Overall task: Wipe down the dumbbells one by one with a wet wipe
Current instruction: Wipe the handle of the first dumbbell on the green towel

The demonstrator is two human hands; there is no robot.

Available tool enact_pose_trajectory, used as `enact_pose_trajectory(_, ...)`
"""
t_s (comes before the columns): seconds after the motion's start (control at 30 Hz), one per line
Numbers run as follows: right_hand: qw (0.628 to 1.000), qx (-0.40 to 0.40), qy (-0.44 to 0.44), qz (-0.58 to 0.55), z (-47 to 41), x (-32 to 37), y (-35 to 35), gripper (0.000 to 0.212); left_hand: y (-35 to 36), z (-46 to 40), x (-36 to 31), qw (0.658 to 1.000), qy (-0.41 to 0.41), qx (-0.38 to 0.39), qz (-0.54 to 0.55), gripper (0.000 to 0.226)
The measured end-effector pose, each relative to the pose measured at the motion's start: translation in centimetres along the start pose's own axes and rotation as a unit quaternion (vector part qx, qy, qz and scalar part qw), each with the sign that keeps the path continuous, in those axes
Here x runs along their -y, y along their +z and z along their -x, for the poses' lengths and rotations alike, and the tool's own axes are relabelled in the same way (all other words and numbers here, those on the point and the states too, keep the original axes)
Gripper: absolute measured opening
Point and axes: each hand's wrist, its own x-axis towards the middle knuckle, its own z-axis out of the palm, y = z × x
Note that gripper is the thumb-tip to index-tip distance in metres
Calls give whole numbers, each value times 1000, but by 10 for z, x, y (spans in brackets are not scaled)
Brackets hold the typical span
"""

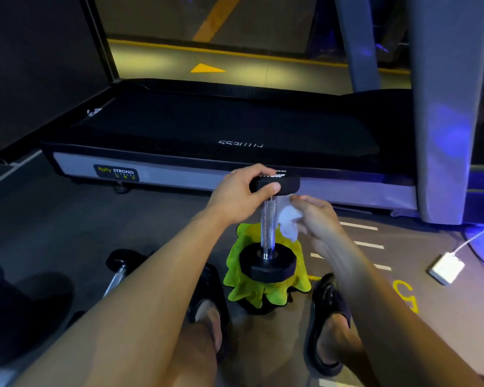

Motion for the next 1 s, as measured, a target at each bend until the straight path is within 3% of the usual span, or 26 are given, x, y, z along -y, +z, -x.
enact_pose_trajectory(0.1, 994, 36, 20, -103, 9, 0, 8, 21, 1, -1, 0, 1000, -1, -5, -3, 37)
enact_pose_trajectory(0.2, 991, 36, -29, -127, 22, -12, 21, 32, 0, -3, -1, 1000, -4, -4, -5, 34)
enact_pose_trajectory(0.3, 984, -28, -172, -47, 30, -33, 31, 37, -2, -3, -1, 1000, -8, -6, -7, 32)
enact_pose_trajectory(0.43, 944, -107, -295, 99, 23, -42, 57, 4, -1, -2, -4, 1000, -11, -3, -13, 31)
enact_pose_trajectory(0.57, 948, -224, -224, -25, 20, -46, 71, 10, -2, -3, -3, 1000, -7, -8, -22, 34)
enact_pose_trajectory(0.67, 954, -205, -217, -5, 18, -59, 72, 25, -3, -4, -1, 1000, -8, -7, -21, 34)
enact_pose_trajectory(0.8, 953, -185, -233, 51, 6, -47, 78, 18, -3, -2, -1, 1000, 2, 1, -20, 40)
enact_pose_trajectory(0.93, 967, -120, -193, 114, -5, -38, 86, 40, -5, -3, -1, 1000, 6, 6, -25, 47)
enact_pose_trajectory(1.0, 980, -66, -132, 136, -17, -34, 75, 31, -6, -3, 0, 1000, 8, 6, -17, 54)
